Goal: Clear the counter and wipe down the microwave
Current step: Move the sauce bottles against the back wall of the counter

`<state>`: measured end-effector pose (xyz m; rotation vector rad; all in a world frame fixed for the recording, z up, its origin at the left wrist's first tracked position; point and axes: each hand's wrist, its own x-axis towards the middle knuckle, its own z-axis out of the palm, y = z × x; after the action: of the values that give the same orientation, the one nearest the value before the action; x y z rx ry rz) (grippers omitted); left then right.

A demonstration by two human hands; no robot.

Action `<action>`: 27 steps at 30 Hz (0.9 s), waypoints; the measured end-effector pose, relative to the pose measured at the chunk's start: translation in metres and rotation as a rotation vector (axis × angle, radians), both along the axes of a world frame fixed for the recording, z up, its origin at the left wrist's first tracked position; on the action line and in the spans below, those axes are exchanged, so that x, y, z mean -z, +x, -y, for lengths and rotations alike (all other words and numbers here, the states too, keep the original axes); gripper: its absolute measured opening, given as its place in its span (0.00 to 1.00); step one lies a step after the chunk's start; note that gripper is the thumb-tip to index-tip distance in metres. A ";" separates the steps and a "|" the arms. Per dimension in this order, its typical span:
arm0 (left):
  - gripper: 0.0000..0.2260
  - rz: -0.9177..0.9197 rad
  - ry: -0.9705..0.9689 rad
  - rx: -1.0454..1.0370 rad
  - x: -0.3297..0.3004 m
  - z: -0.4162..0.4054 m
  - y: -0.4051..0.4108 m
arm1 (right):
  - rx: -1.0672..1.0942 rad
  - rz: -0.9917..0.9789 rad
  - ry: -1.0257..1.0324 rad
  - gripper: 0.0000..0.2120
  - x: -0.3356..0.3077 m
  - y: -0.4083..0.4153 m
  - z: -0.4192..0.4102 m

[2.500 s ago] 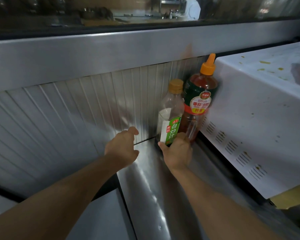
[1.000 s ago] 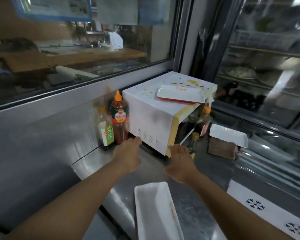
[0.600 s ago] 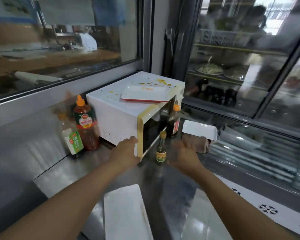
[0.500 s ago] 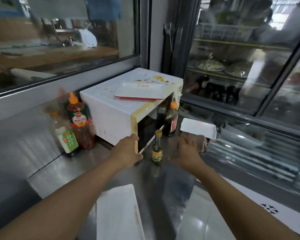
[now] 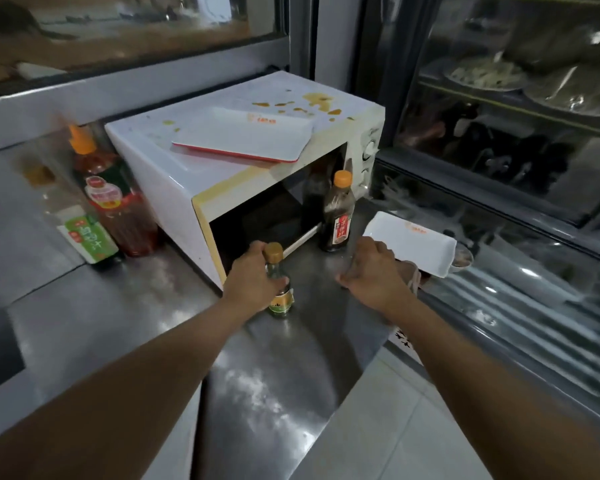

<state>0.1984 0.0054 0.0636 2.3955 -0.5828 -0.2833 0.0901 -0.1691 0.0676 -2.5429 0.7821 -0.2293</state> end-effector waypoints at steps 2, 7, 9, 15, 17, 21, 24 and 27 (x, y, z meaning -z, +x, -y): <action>0.21 0.038 0.022 -0.062 0.005 0.007 0.000 | -0.047 -0.059 -0.038 0.29 0.007 0.008 0.014; 0.16 0.038 0.060 -0.162 0.012 0.018 0.004 | -0.052 -0.055 0.018 0.26 0.017 0.021 0.040; 0.15 0.021 0.062 -0.169 0.012 0.020 0.008 | -0.036 -0.007 0.074 0.27 0.018 0.026 0.046; 0.12 0.016 0.079 -0.135 0.008 0.026 0.015 | -0.065 0.093 0.126 0.26 0.016 0.050 0.059; 0.11 0.015 0.069 -0.132 0.007 0.028 0.016 | -0.055 0.093 0.133 0.29 0.015 0.060 0.063; 0.10 0.013 0.029 -0.135 0.004 0.035 0.018 | -0.020 0.148 0.175 0.34 0.013 0.078 0.072; 0.10 0.041 0.018 -0.132 0.000 0.041 0.022 | 0.009 0.185 0.186 0.38 0.014 0.092 0.078; 0.10 0.070 -0.007 -0.114 -0.006 0.047 0.026 | 0.054 0.213 0.200 0.46 0.017 0.108 0.082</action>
<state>0.2241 -0.0417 0.0696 2.4295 -0.4758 -0.1483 0.1980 -0.2508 0.0508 -2.2671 0.7515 -0.4112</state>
